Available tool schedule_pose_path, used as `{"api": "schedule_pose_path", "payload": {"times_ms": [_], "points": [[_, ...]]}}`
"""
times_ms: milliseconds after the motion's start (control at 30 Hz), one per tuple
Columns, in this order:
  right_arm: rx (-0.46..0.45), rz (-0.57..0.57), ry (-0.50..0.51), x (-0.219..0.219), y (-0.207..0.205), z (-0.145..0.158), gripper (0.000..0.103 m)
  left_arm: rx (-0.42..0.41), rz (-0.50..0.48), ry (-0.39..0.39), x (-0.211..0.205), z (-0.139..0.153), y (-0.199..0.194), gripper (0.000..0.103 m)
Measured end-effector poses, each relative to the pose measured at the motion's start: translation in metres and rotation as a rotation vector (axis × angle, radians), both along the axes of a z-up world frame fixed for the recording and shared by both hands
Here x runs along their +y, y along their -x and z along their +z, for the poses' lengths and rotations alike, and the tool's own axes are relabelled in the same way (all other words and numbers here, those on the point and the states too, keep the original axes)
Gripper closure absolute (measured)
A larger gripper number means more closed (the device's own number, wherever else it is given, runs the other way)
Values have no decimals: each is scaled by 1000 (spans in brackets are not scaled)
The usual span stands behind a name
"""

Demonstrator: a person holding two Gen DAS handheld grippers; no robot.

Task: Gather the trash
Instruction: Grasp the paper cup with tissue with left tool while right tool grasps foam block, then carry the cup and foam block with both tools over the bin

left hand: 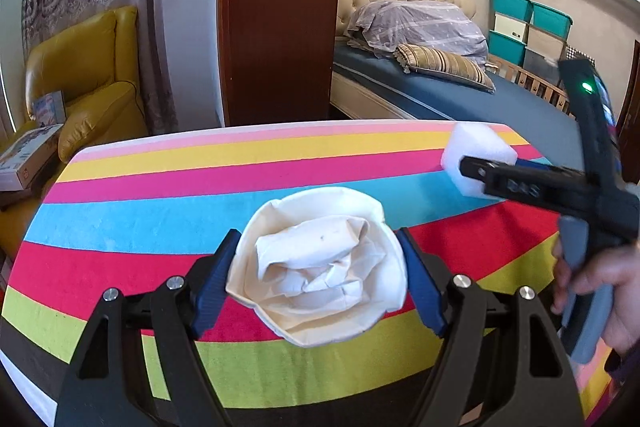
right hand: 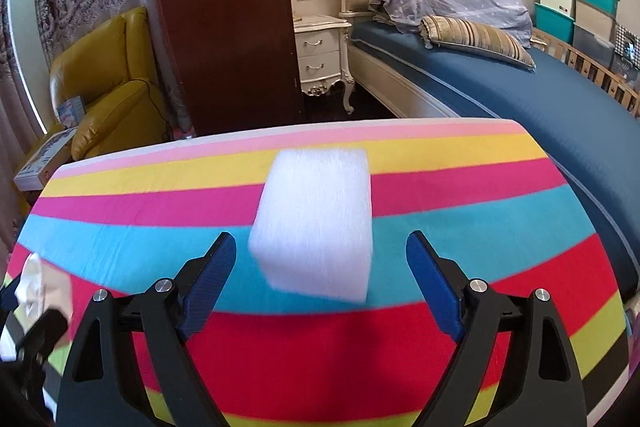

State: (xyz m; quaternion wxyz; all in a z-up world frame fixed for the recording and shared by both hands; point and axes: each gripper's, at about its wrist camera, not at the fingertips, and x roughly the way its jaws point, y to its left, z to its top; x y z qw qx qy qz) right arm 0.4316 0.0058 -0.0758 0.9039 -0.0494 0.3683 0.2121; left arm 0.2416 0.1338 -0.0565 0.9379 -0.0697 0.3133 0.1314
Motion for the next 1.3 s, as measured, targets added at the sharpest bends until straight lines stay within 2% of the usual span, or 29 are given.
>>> {"api": "schedule_pose_path", "payload": {"times_ms": [167,267,467,767,1067,1300], "points": [[46,-16,20,9,-17,-6,21,-3,6,4,0,-3,-1,28],[60,6,18,7,-16,-8,50,4,7,8,-1,-4,-3,28],[-25,52,46,7,18,2,52,12,17,14,0,-4,-4,28],[-27,79,4,-9,82,4,52,-11,8,-31,-9,-1,-2,28],[-31,87,-22,-37,148,8,52,-12,-36,-35,-30,-5,30,28],[-49,68,-17,-63,183,10,52,-4,-84,-48,-52,-8,56,28]]}}
